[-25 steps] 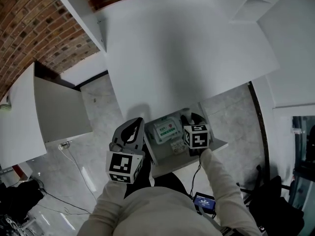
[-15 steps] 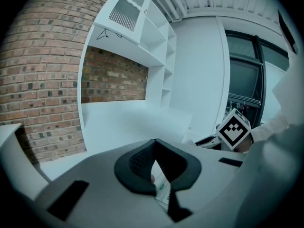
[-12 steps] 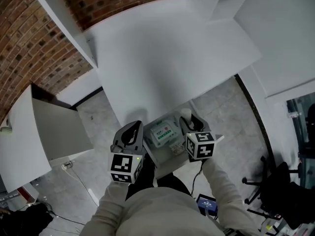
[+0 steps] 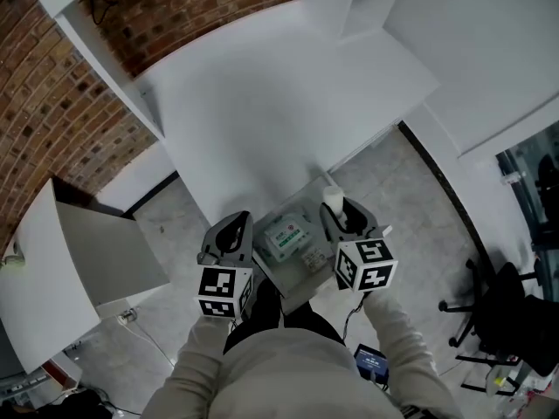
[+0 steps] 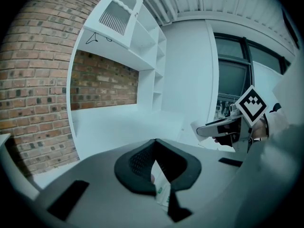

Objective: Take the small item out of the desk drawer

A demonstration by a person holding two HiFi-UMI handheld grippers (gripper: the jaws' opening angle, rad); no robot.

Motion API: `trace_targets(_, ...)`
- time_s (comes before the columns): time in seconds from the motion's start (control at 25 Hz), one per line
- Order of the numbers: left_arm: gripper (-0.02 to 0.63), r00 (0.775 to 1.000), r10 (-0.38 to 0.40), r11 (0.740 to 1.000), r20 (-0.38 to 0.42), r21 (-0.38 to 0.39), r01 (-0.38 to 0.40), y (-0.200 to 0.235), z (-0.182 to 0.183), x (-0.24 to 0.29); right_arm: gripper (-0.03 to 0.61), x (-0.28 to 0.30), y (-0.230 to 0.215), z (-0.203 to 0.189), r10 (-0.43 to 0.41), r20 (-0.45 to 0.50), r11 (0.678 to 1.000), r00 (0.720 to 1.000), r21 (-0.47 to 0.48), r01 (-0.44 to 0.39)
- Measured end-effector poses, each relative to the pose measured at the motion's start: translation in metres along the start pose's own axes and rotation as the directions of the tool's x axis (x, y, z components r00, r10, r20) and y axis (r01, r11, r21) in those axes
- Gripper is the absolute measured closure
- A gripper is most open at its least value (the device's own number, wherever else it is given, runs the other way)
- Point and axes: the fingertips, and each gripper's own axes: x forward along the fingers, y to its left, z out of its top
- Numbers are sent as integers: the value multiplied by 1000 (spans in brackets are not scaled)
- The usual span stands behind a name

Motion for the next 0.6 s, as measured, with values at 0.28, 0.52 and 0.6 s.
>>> trace_targets(0.28, 597, 999, -42, 999, 21, 25, 41, -7, 10, 2, 388, -33, 7, 25, -33, 110, 999, 993, 11, 32)
trace_targets(0.52, 597, 996, -77, 996, 35, 39, 76, -14, 17, 2, 388, -57, 12, 39, -58, 174, 998, 983, 24, 55)
trace_targets(0.6, 597, 995, -88, 995, 36, 45, 87, -17, 18, 1, 388, -66, 14, 45, -72, 203, 997, 977, 34, 66)
